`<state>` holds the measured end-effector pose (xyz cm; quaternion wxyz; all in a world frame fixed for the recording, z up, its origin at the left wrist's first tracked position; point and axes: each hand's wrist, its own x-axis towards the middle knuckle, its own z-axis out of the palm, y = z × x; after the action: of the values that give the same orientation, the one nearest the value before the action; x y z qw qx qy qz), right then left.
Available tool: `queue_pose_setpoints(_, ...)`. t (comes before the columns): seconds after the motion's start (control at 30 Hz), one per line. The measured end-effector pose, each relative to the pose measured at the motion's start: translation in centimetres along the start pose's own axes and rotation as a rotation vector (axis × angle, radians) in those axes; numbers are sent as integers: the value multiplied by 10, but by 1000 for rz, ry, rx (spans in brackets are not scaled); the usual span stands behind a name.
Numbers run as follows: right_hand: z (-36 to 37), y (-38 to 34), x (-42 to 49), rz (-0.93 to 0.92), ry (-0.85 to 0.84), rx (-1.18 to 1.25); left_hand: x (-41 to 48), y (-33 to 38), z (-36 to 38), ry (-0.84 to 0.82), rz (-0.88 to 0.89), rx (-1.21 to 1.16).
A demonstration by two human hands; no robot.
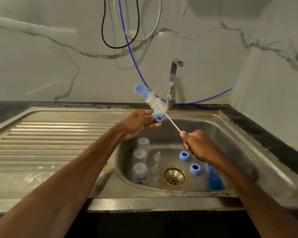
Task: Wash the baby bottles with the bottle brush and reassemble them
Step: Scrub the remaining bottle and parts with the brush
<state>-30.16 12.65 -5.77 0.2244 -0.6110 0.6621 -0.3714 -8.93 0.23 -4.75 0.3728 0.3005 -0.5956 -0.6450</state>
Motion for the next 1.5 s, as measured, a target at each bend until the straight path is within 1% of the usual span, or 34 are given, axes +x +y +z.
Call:
queue_pose_setpoints(0.13, 2, 2, -2, 32, 0, 24, 1, -5, 7, 115, 42, 17)
queue_pose_setpoints(0.23, 5, 5, -13, 37, -94, 47, 1, -7, 3, 270, 83, 41)
queue_pose_setpoints(0.27, 5, 4, -15, 27, -106, 40, 1, -7, 2, 285, 93, 42)
queue_pose_setpoints(0.3, 5, 3, -14, 22, -87, 37, -1, -8, 3, 258, 88, 35)
queue_pose_setpoints(0.37, 3, -1, -6, 19, 4, 24, -5, -11, 13, 145, 55, 9)
queue_pose_setpoints(0.43, 4, -1, 0, 32, 68, 23, -5, -12, 29, 100, 62, -2)
queue_pose_setpoints(0.47, 6, 1, 0, 43, 70, 30, -3, -9, 34, 128, 92, -24)
queue_pose_setpoints(0.57, 10, 13, -7, 48, 10, 22, 3, -3, 21, 316, 164, -157)
queue_pose_setpoints(0.63, 9, 13, -9, 43, -12, -38, 0, -6, 9, 344, 136, -127)
queue_pose_setpoints(0.67, 7, 11, -7, 46, 2, -63, -3, -9, 11, 310, 106, -58)
queue_pose_setpoints(0.73, 2, 8, 0, 75, 63, -58, -7, -14, 27, 188, 54, 50)
queue_pose_setpoints(0.8, -6, 9, 7, 104, 120, -61, -7, -15, 48, 114, 11, 74)
queue_pose_setpoints(0.87, -12, 17, 12, 127, 152, -133, -8, -14, 64, 66, -40, 124)
queue_pose_setpoints(0.97, -16, 29, 15, 92, 213, -164, -12, -17, 75, -13, -170, 125)
queue_pose_setpoints(1.0, -17, 30, 15, 74, 218, -159, -14, -19, 77, -32, -187, 135)
queue_pose_setpoints(1.13, -16, 33, 10, 16, 212, -206, -17, -28, 91, -53, -112, 347)
queue_pose_setpoints(1.27, -29, 47, 11, 29, 155, -193, -5, -41, 105, -77, -170, 583)
queue_pose_setpoints(1.37, -45, 57, 12, 9, 135, -226, 12, -52, 121, -171, -192, 764)
queue_pose_setpoints(1.5, -46, 60, 15, -10, 148, -249, 30, -82, 142, -338, -102, 1073)
